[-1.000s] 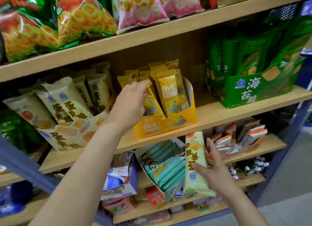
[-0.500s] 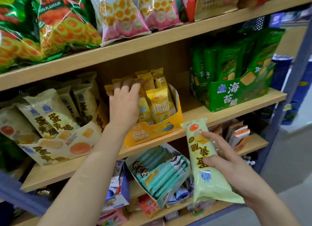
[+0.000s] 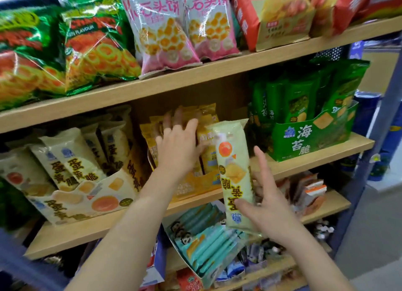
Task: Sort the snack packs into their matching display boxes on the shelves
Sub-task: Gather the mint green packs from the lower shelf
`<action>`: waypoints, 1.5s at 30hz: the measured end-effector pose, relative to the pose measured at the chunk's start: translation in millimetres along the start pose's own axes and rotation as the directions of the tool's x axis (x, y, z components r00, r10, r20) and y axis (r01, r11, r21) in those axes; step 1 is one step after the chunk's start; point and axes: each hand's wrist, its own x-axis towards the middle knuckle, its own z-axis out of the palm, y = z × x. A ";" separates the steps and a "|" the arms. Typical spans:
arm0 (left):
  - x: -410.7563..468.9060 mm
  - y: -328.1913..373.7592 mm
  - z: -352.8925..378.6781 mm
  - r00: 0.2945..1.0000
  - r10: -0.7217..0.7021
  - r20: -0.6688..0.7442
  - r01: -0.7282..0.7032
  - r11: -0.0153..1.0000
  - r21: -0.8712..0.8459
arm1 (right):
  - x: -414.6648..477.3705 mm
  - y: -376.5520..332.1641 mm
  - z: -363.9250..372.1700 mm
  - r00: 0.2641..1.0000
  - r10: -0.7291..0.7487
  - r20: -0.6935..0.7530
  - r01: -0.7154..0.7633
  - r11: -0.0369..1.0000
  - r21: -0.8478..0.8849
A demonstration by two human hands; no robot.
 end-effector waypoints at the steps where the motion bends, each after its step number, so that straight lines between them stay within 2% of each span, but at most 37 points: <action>1: 8.3 -3.4 3.7 0.997 -0.028 0.073 0.029 1.000 -0.010 | 7.7 1.5 -0.4 1.000 0.002 0.001 -0.002 0.999 -0.046; 3: 19.8 -12.3 6.1 0.987 -0.020 0.162 0.027 0.999 -0.038 | 23.1 1.1 -2.2 1.000 -0.010 0.008 0.011 0.997 -0.080; 5: 22.9 -16.2 -0.1 0.983 -0.019 0.180 0.041 0.993 -0.115 | 39.4 0.2 -1.8 1.000 -0.022 0.004 0.022 1.000 0.015; 9: 12.2 -17.0 -3.6 0.993 0.029 0.111 -0.007 0.980 -0.197 | 58.6 8.3 3.6 1.000 0.026 -0.003 -0.025 0.961 0.274; 13: -11.7 -18.1 -3.0 0.972 0.218 -0.088 -0.234 0.939 -0.253 | 55.4 19.2 6.4 0.997 0.074 -0.014 -0.067 0.958 0.278; 15: -10.2 -20.1 0.3 0.967 0.239 -0.092 -0.255 0.925 -0.281 | 56.5 22.1 6.5 0.993 0.119 -0.026 -0.105 0.944 0.313; 19: 7.8 -19.0 1.7 0.998 0.065 0.004 -0.062 0.967 -0.246 | 62.2 17.8 1.1 0.983 0.184 -0.005 -0.162 0.879 0.448; 21: 5.1 -21.7 0.5 1.000 0.031 -0.003 -0.031 0.952 -0.305 | 61.3 15.1 -3.6 0.984 0.178 0.017 -0.165 0.869 0.466; 23: -10.7 -30.1 1.7 0.984 -0.024 -0.174 -0.044 0.926 -0.376 | 59.4 14.8 -6.1 0.985 0.168 0.047 -0.169 0.855 0.490; 25: -33.7 -36.8 5.9 0.920 -0.122 -0.372 -0.034 0.921 -0.388 | 57.2 14.1 -6.5 0.984 0.152 0.090 -0.176 0.829 0.531; 26: -43.7 -34.9 8.8 0.916 -0.148 -0.372 -0.007 0.923 -0.385 | 56.6 13.8 -6.5 0.985 0.136 0.109 -0.174 0.815 0.553; 28: -54.9 -26.2 17.1 0.962 -0.092 -0.257 0.015 0.958 -0.288 | 57.7 12.3 -4.5 0.983 0.091 0.163 -0.169 0.801 0.574; 31: -51.8 -20.4 31.4 0.979 0.087 -0.185 -0.092 0.996 -0.017 | 64.5 6.1 2.5 0.961 0.050 0.273 -0.198 0.812 0.549; 33: -47.0 -20.9 33.6 0.982 0.123 -0.145 -0.123 0.992 0.010 | 70.3 2.4 6.5 0.942 0.047 0.333 -0.213 0.850 0.483; 36: -48.1 -20.6 31.4 0.989 0.119 -0.085 -0.122 0.992 -0.029 | 71.8 3.2 6.8 0.941 0.054 0.334 -0.211 0.864 0.456; 37: -51.1 -22.0 29.0 0.987 0.125 -0.105 -0.131 0.990 -0.054 | 69.0 5.7 3.9 0.950 0.062 0.307 -0.209 0.856 0.474; 39: -62.5 -29.0 28.1 0.961 0.140 -0.238 -0.170 0.979 -0.113 | 56.8 15.6 -4.9 0.966 0.071 0.249 -0.198 0.824 0.532; 41: -87.0 -32.8 33.1 0.902 0.173 -0.396 -0.252 0.955 -0.157 | 38.1 29.4 -15.0 0.971 0.085 0.224 -0.204 0.786 0.583; 42: -103.2 -33.7 40.4 0.893 0.186 -0.409 -0.286 0.938 -0.196 | 26.7 36.9 -18.6 0.970 0.098 0.222 -0.214 0.780 0.588; 43: -119.9 -35.1 50.7 0.916 0.188 -0.354 -0.288 0.923 -0.255 | 14.6 44.6 -20.8 0.968 0.119 0.219 -0.228 0.778 0.586; 45: -150.6 -40.0 79.6 0.988 0.142 -0.068 -0.157 0.914 -0.374 | -8.2 60.0 -22.0 0.958 0.161 0.237 -0.272 0.770 0.578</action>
